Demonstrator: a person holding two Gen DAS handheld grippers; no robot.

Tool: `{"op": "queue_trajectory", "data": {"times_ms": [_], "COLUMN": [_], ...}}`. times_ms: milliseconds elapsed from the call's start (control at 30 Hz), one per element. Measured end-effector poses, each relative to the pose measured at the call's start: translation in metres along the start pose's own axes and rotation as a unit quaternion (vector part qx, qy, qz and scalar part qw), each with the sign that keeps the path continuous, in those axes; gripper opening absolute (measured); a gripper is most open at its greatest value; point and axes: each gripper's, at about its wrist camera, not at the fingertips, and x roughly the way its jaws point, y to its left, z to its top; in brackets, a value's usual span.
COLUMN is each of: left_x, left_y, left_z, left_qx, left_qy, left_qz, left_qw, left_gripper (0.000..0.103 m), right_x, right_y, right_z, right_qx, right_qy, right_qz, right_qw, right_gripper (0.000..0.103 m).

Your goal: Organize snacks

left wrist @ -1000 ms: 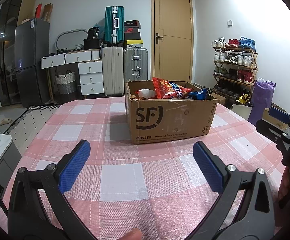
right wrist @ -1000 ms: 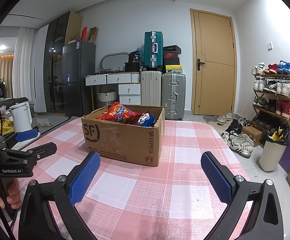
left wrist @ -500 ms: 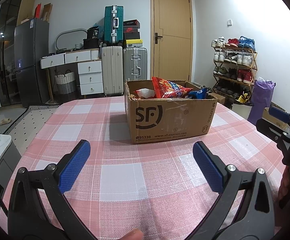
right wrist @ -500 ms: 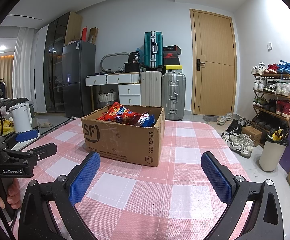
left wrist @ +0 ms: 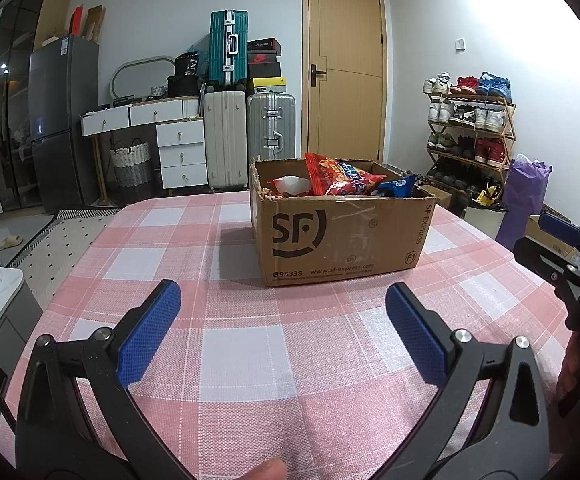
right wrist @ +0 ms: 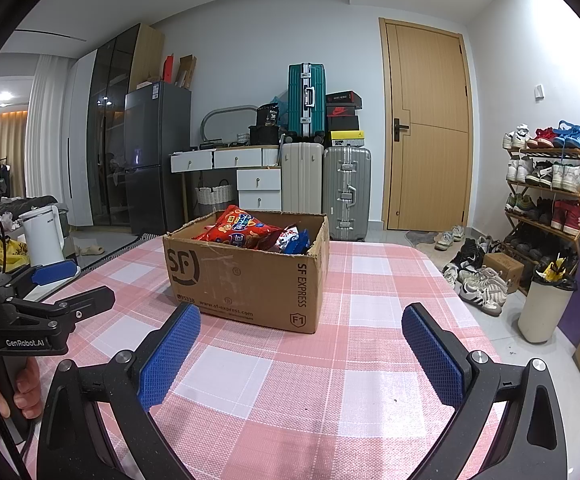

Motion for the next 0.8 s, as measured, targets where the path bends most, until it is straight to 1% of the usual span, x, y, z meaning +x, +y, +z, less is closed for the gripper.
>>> {"op": "queue_trajectory", "data": {"times_ms": [800], "left_x": [0.0067], "left_y": [0.0019], "left_z": [-0.0046], "left_qx": [-0.004], "left_qy": [0.003], "left_qz": [0.003], "left_qw": [1.0], "left_gripper": [0.102], "right_x": [0.0002], "right_y": [0.0002], "right_z": [-0.0006], "right_qx": [0.0], "right_qy": [0.0], "right_qz": [0.0], "right_qw": [1.0], "right_gripper": [0.103]}}
